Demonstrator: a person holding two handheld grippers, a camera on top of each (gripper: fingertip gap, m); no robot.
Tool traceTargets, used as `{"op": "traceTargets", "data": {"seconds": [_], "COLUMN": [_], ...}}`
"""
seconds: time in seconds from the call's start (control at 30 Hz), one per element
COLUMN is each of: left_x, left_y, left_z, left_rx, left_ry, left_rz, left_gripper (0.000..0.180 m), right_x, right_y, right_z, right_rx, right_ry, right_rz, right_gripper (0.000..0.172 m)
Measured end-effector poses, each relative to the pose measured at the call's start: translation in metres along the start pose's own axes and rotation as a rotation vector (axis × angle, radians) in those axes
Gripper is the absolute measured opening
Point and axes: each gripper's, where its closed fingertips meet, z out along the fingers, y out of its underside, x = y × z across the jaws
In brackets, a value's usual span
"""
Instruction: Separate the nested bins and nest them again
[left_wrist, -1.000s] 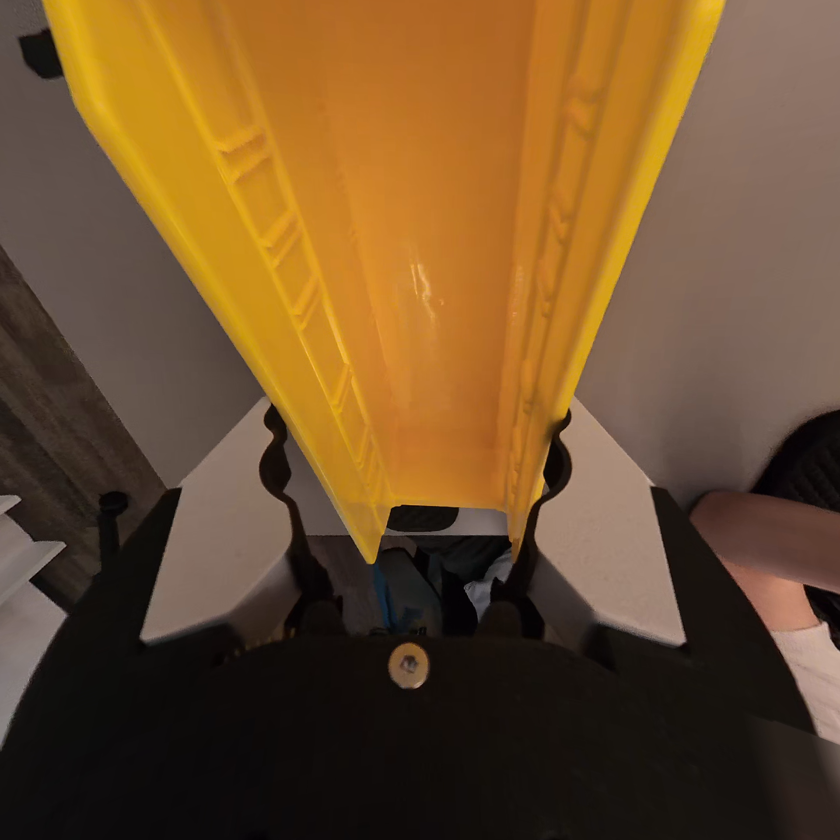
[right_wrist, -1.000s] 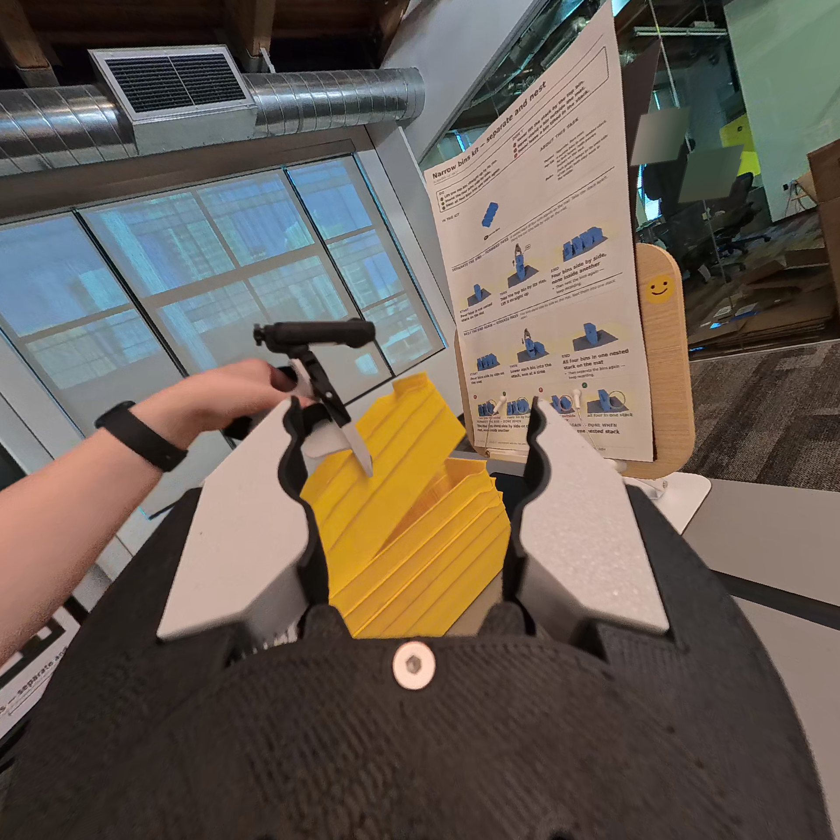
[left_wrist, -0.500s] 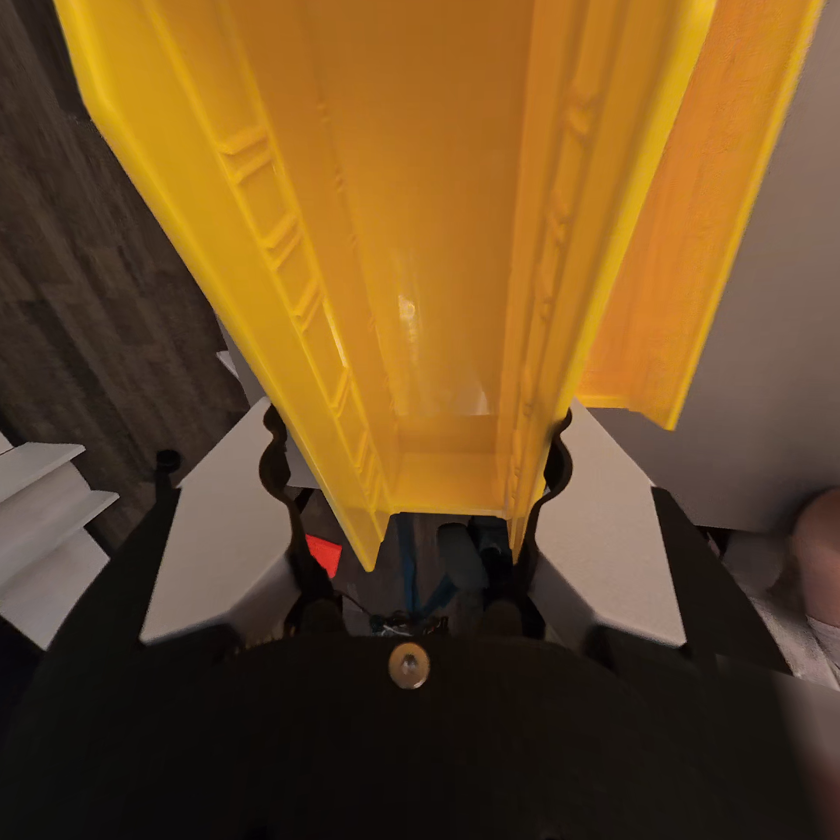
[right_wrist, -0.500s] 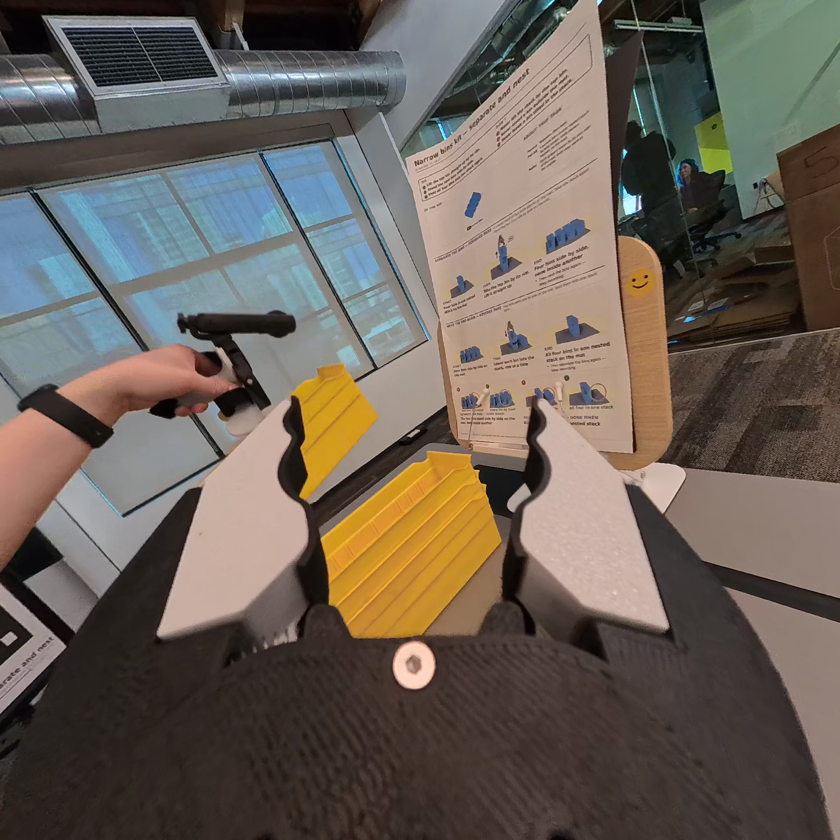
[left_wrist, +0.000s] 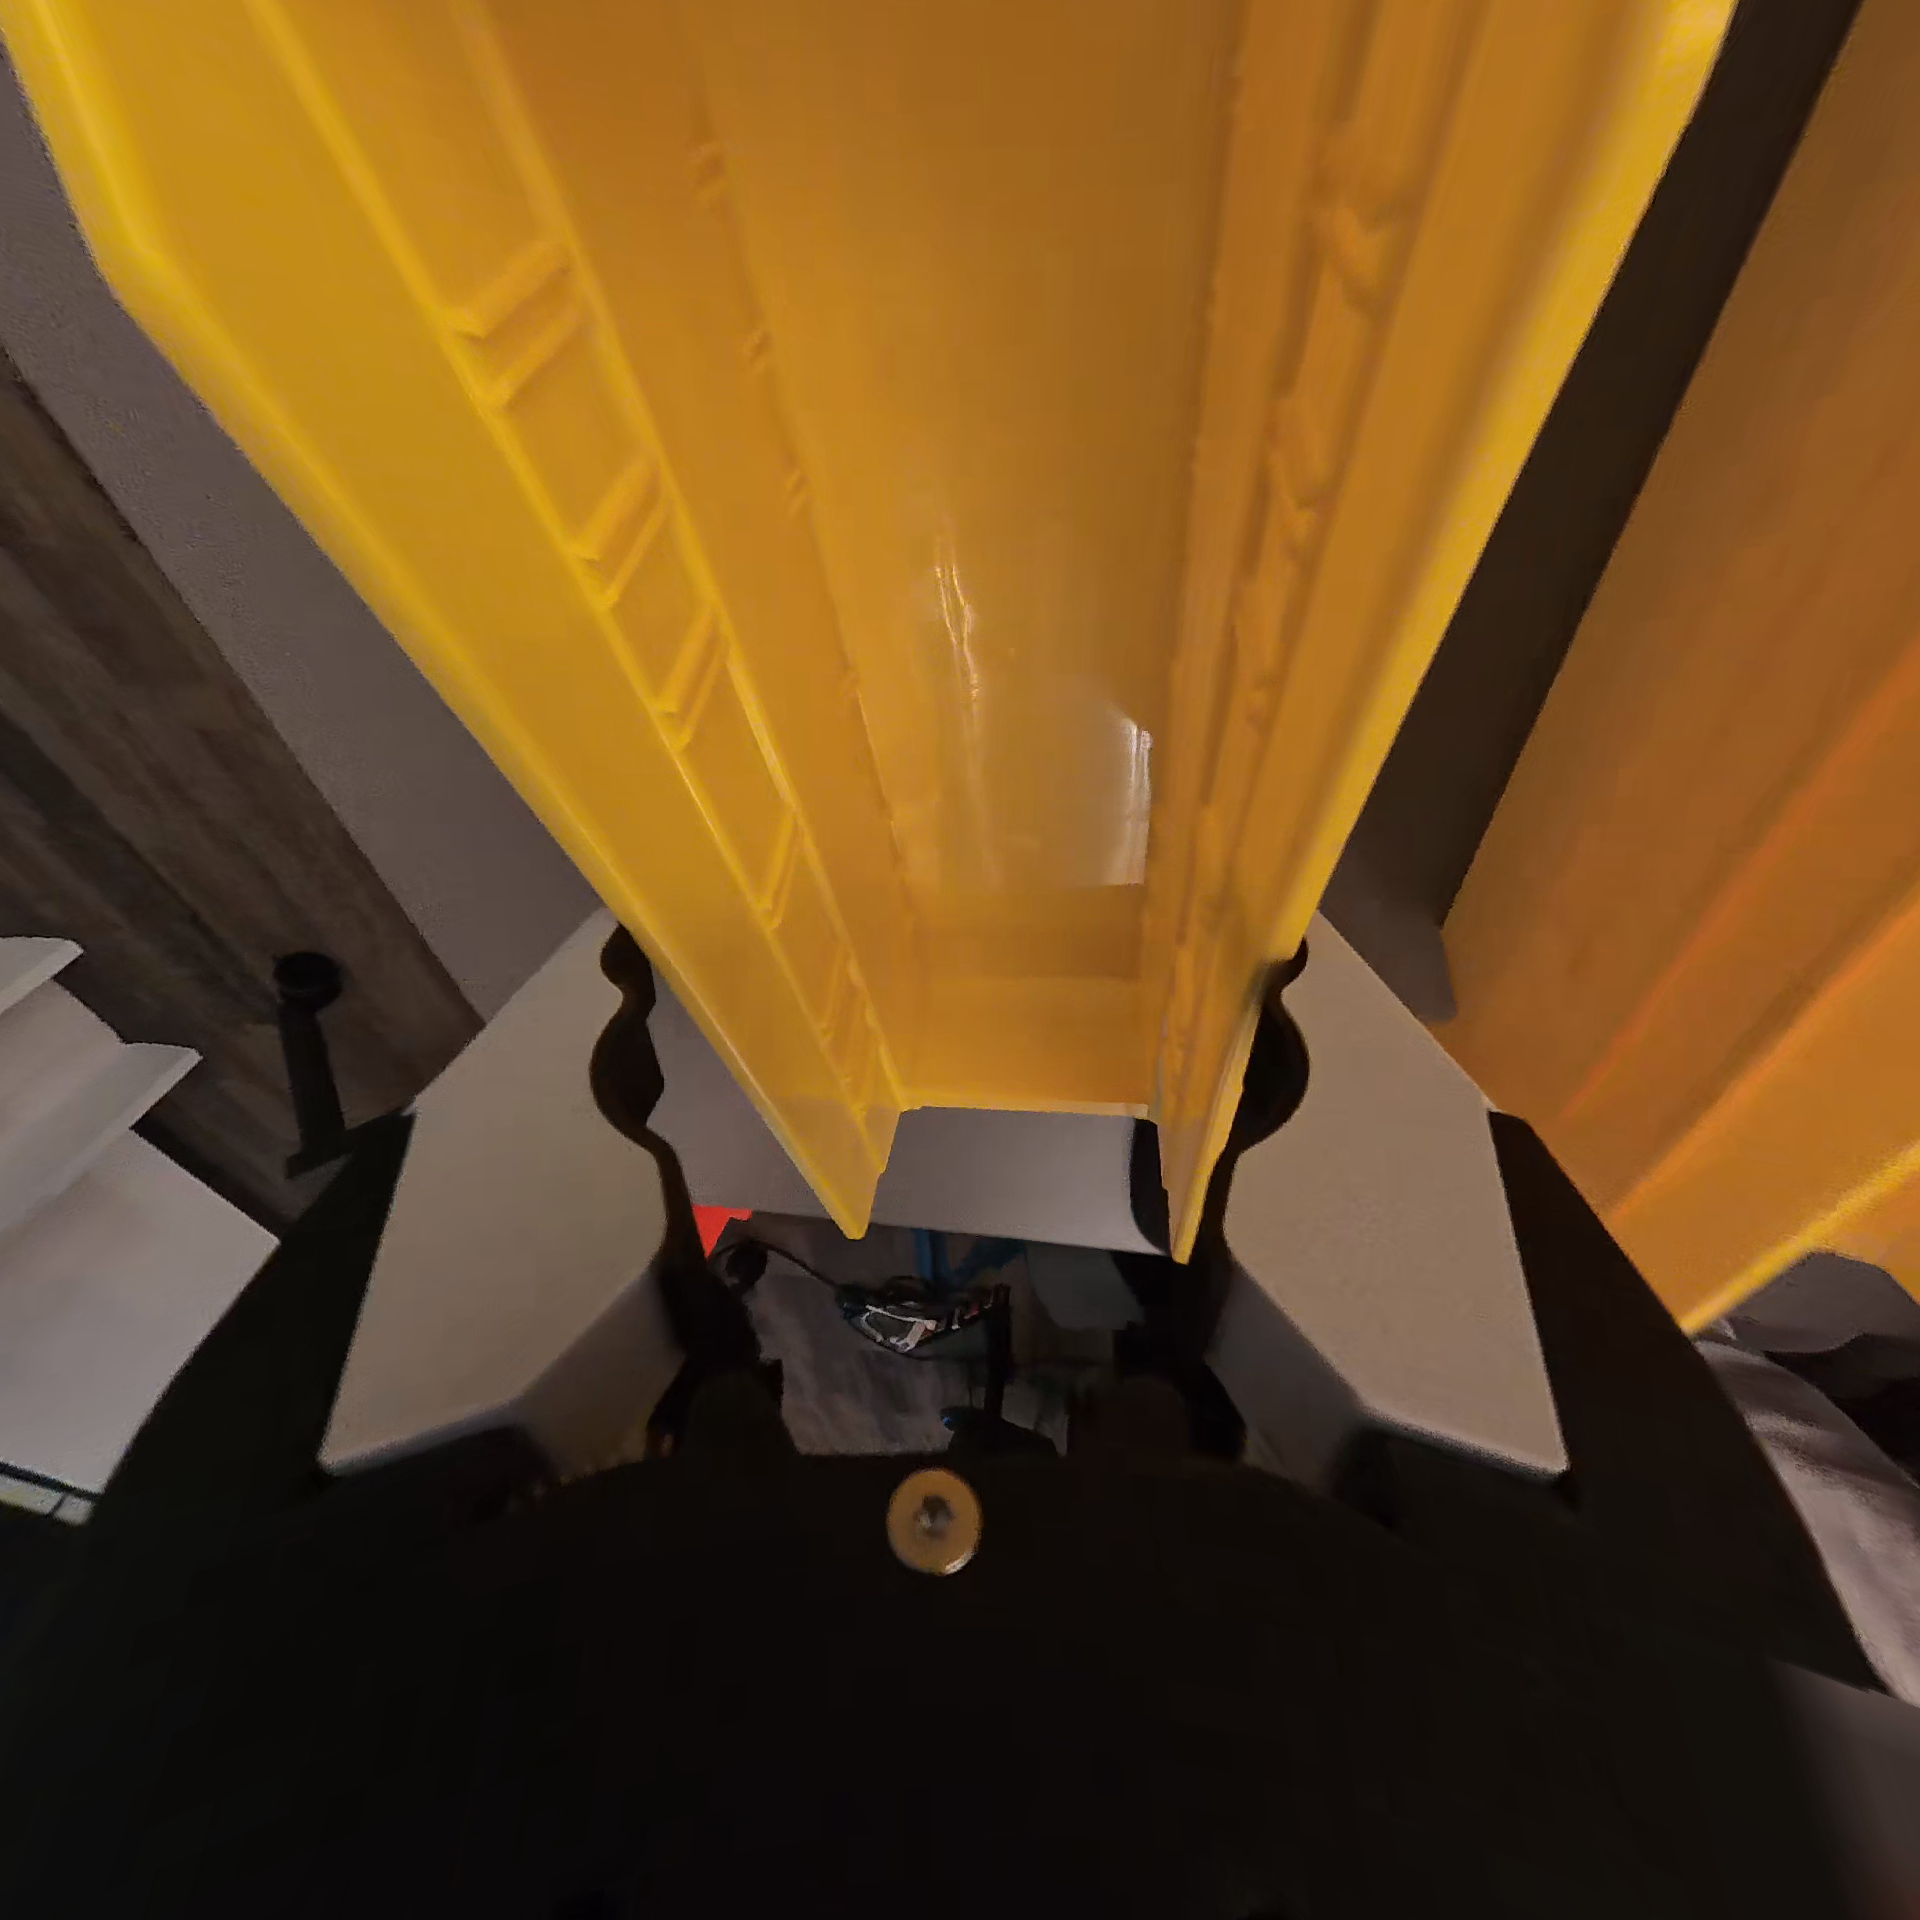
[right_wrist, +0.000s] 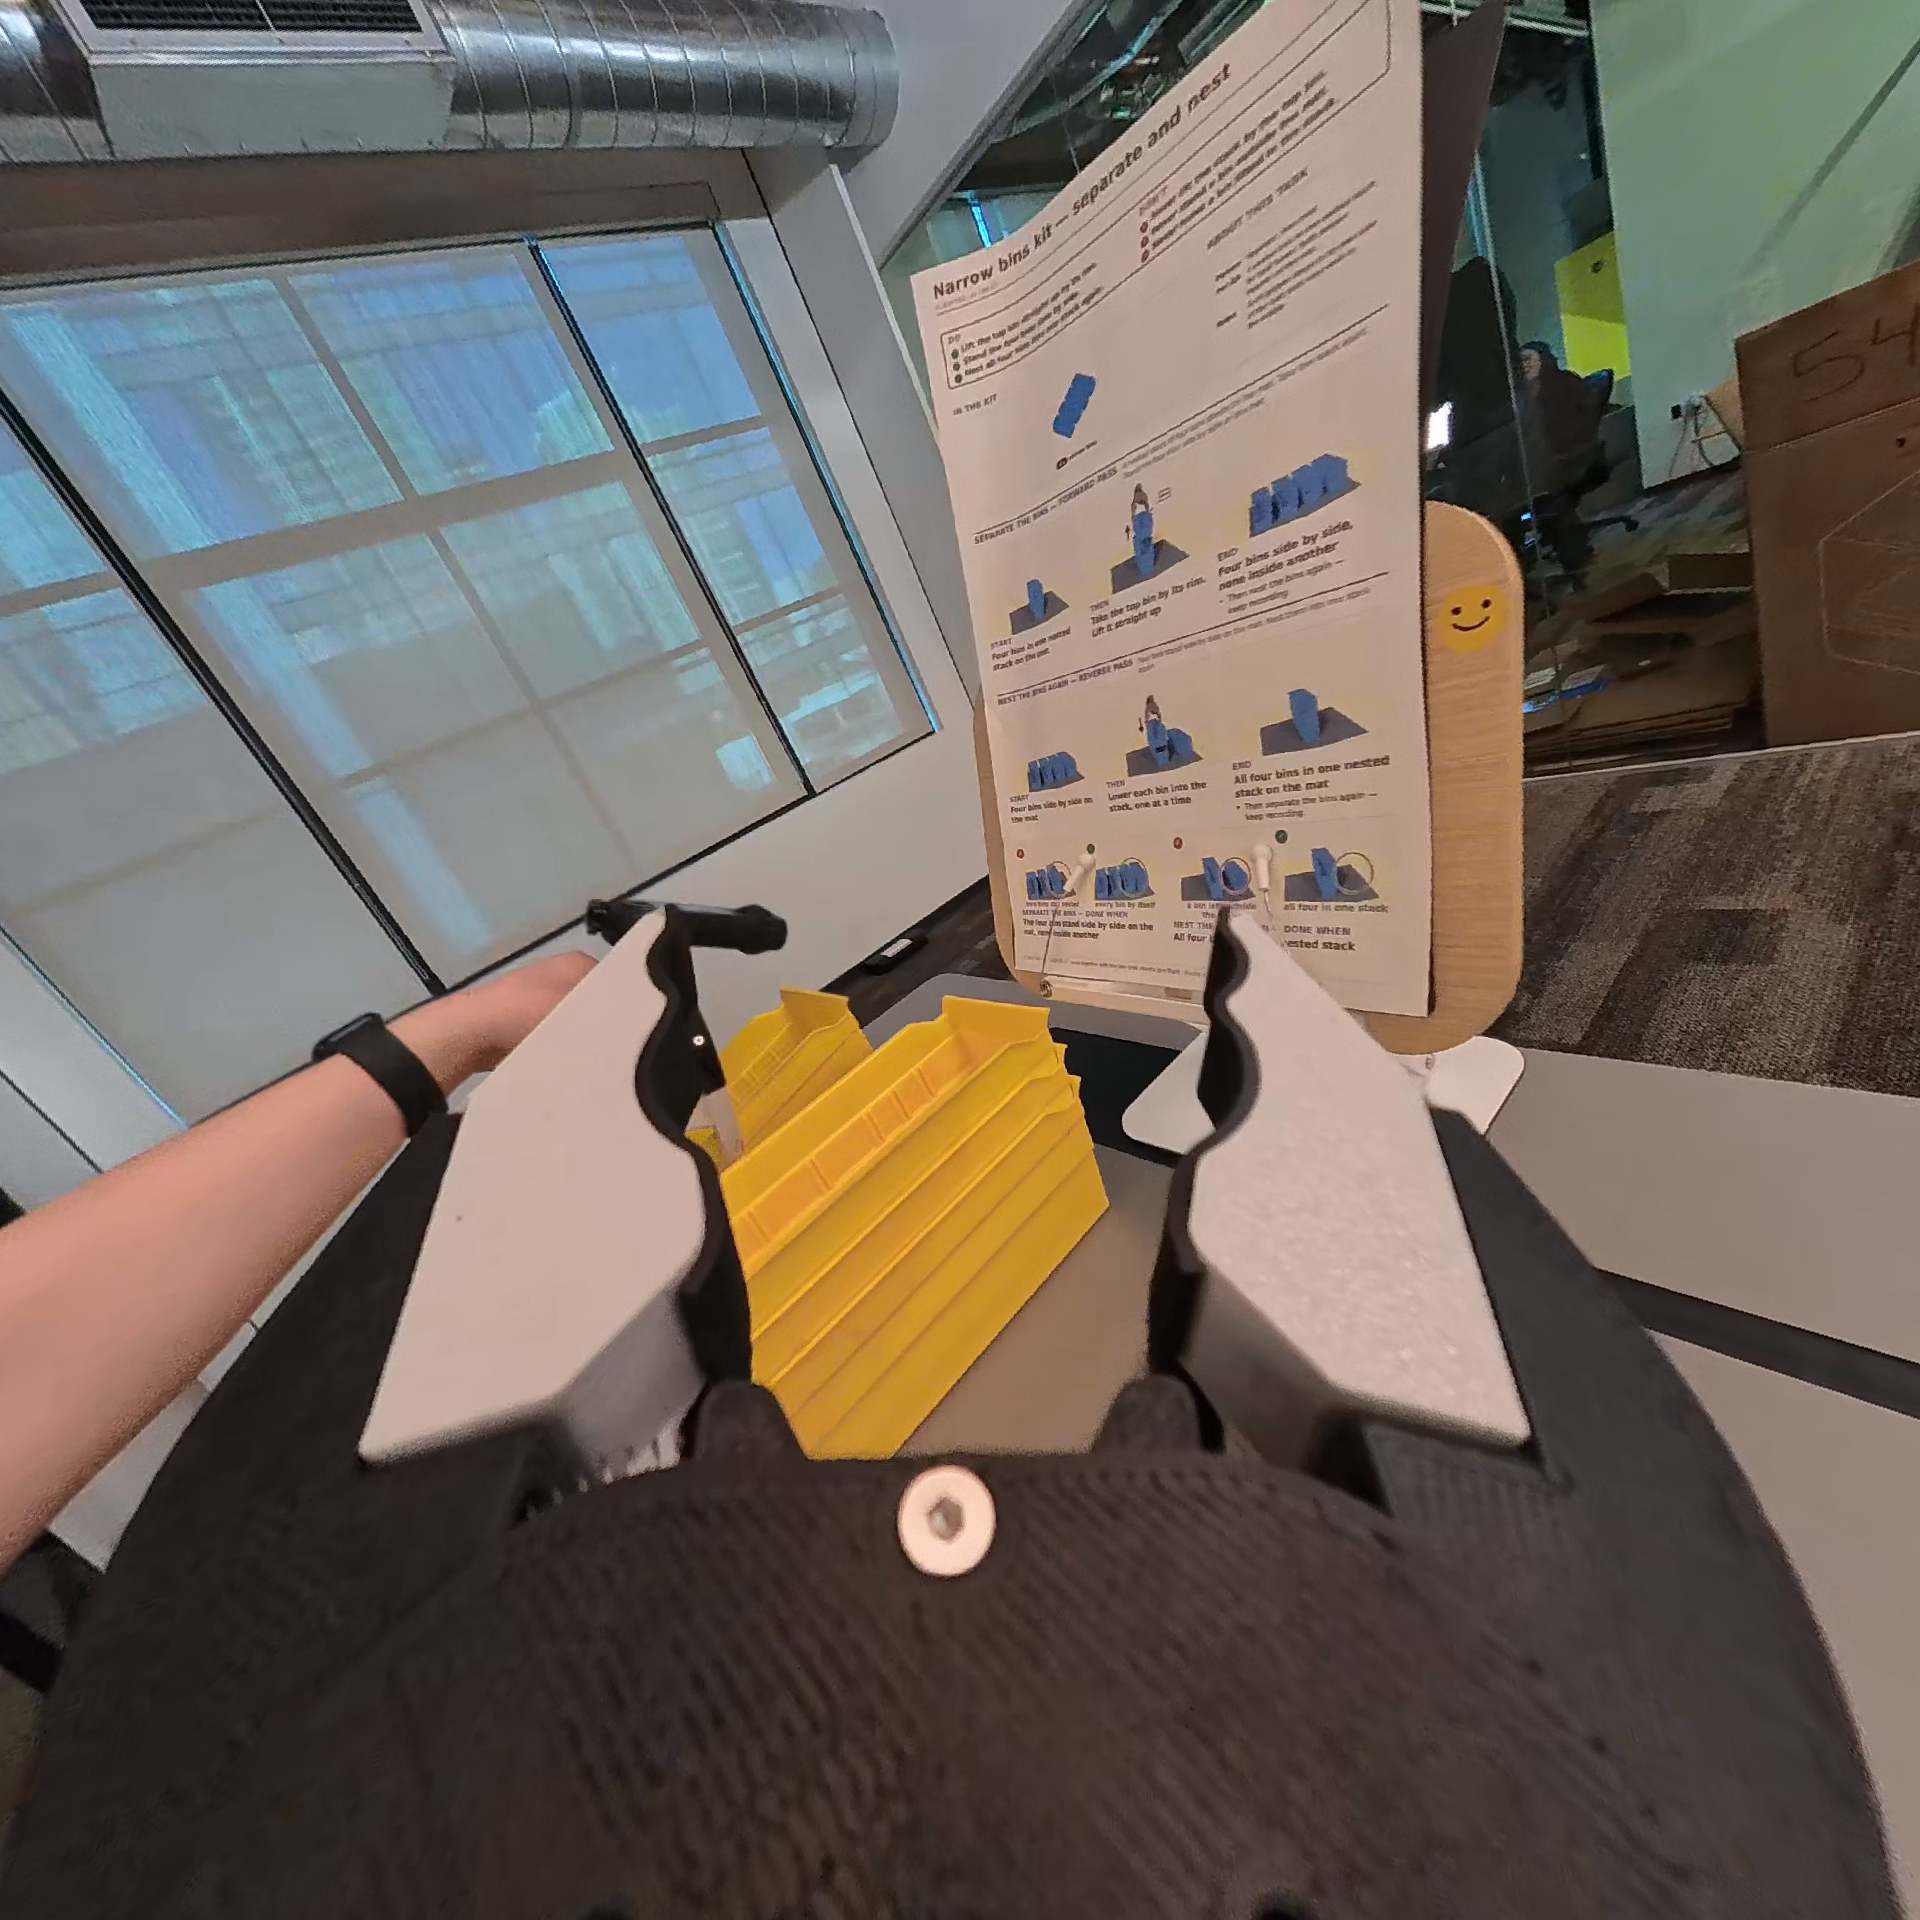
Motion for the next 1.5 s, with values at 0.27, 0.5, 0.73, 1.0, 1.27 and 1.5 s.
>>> {"op": "traceTargets", "data": {"seconds": [0.27, 0.5, 0.73, 1.0, 1.27, 1.5], "left_x": [-0.001, 0.003, 0.01, 0.055, 0.071, 0.073], "left_y": [-0.027, -0.036, -0.033, 0.106, 0.284, 0.324], "left_z": [0.023, 0.028, -0.097, -0.223, -0.162, -0.047], "left_rx": [0.028, 0.034, 0.43, 1.246, 1.952, 1.898], "left_ry": [0.008, 0.031, 0.014, 0.259, 0.423, 0.37], "left_rz": [0.027, 0.029, 0.145, 0.362, 0.386, 0.218], "left_gripper": [0.118, 0.124, 0.109, 0.088, 0.075, 0.085], "right_x": [-0.006, -0.016, -0.025, -0.044, -0.119, -0.173], "right_y": [0.013, 0.027, 0.042, 0.038, 0.048, 0.097], "right_z": [0.013, 0.024, 0.032, -0.018, -0.001, 0.087], "right_rx": [-0.05, -0.105, -0.173, -0.229, -0.416, -0.719], "right_ry": [0.009, 0.009, 0.045, 0.201, 0.314, 0.472], "right_rz": [-0.038, -0.081, -0.168, -0.19, -0.268, -0.322], "right_gripper": [0.098, 0.099, 0.099, 0.101, 0.112, 0.125]}}
